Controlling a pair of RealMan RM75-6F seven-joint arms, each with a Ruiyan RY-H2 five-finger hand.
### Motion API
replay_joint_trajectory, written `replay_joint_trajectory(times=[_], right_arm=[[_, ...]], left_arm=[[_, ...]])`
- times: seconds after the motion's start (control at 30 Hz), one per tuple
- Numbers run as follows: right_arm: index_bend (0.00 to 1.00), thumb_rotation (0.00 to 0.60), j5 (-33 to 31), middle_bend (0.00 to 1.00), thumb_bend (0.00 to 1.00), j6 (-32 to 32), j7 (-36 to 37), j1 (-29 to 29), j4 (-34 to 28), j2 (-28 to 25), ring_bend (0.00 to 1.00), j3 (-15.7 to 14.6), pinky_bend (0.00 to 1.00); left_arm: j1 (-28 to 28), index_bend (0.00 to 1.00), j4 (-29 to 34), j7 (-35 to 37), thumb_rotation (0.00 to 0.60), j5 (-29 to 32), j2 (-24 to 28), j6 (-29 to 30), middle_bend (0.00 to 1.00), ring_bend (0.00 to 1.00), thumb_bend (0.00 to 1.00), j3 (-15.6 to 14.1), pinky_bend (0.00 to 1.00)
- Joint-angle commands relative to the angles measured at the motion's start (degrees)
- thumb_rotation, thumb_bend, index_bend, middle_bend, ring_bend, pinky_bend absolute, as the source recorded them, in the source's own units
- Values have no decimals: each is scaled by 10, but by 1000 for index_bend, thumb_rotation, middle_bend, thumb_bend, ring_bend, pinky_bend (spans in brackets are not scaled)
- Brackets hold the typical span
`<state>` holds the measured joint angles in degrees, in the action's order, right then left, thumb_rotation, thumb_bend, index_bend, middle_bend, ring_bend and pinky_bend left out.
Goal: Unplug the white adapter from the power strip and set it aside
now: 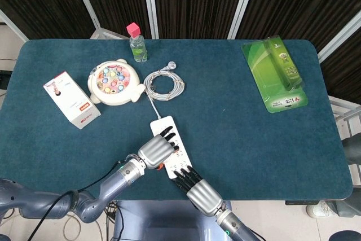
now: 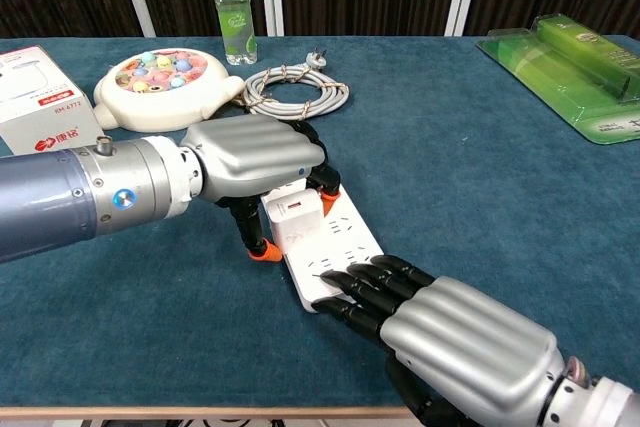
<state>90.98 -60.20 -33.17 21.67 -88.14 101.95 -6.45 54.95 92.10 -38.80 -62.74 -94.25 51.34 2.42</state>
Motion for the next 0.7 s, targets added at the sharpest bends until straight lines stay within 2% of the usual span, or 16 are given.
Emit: replay_joint_trajectory(times=[0.03, 0.17, 0.47, 0.7], right_arm=[[0, 600, -2, 12, 872, 0, 1, 0, 1, 0, 0, 0, 29], [0, 600, -3, 12, 872, 0, 2, 1, 1, 0, 0, 1, 29], [0, 600, -2, 12, 872, -2, 2, 1, -1, -2, 0, -1, 29], [0, 600, -3, 13, 872, -5, 1, -1, -3, -4, 0, -3, 29]], left_arm=[[-1, 482, -2, 2, 600, -1, -3, 0, 488, 141, 166, -1, 66], [-1, 494, -2, 1, 600, 1, -3, -1, 510, 147, 187, -1, 70], [-5, 567, 0, -1, 600, 0, -4, 4, 587, 184, 326, -3, 86], [-10, 611, -5, 5, 600, -10, -9, 11, 631, 204, 390, -5, 95]])
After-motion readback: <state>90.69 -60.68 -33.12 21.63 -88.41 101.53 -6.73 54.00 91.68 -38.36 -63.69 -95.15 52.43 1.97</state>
